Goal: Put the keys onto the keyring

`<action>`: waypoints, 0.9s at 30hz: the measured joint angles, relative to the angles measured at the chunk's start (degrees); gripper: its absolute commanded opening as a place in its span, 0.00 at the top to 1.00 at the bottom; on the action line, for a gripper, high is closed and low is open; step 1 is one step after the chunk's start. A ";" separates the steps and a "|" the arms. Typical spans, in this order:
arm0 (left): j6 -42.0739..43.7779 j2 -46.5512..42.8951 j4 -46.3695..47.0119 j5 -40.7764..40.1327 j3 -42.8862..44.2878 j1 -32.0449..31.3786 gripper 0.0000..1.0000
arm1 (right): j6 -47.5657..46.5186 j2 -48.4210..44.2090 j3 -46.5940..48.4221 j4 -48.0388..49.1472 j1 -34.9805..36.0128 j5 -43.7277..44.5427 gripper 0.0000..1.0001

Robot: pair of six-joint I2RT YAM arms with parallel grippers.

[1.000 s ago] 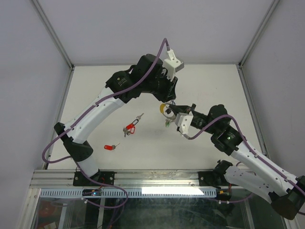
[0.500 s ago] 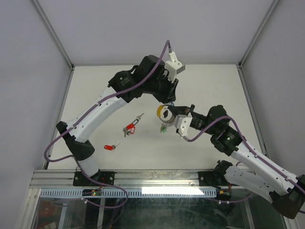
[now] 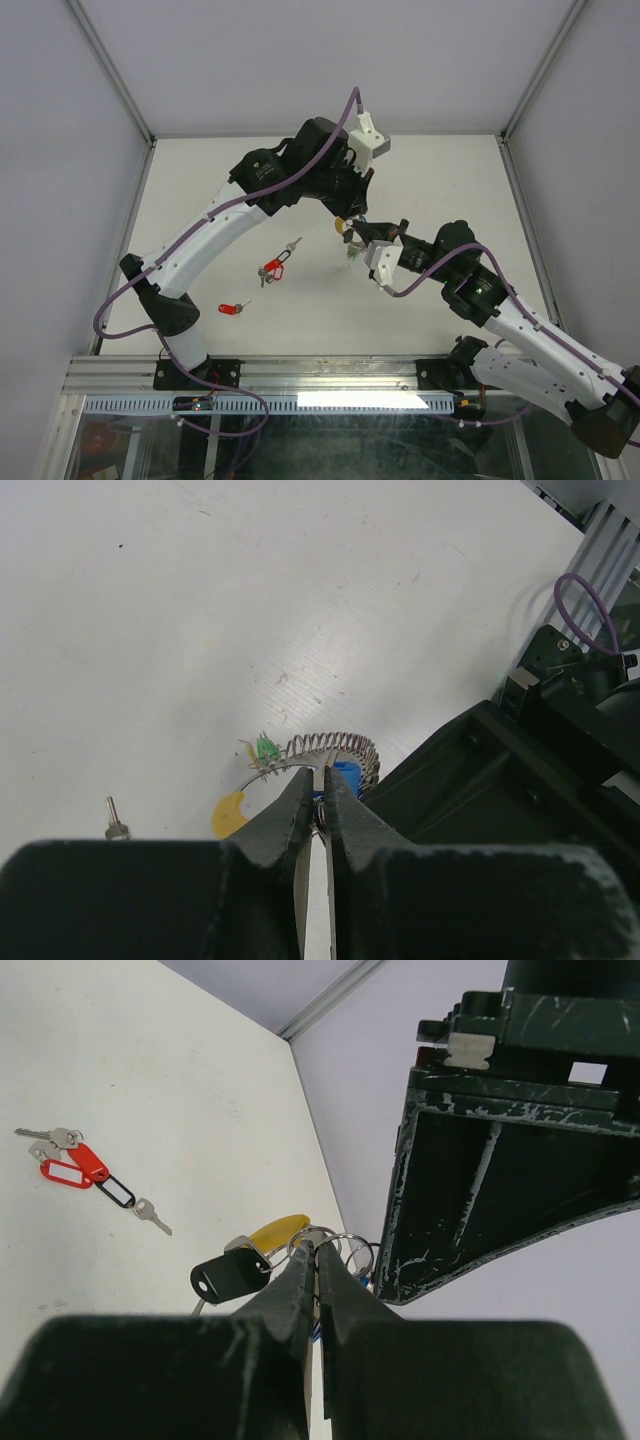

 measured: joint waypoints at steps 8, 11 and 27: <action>0.07 0.24 -0.61 0.00 0.72 -0.02 1.00 | -0.11 0.00 -0.02 0.02 0.22 0.07 1.00; 0.07 0.31 -0.81 0.00 0.83 -0.02 1.00 | -0.20 0.00 -0.02 0.00 0.31 0.07 1.00; 0.07 2.16 -1.27 0.09 2.54 -0.31 1.00 | -0.37 0.02 -0.02 0.26 1.18 -0.02 1.00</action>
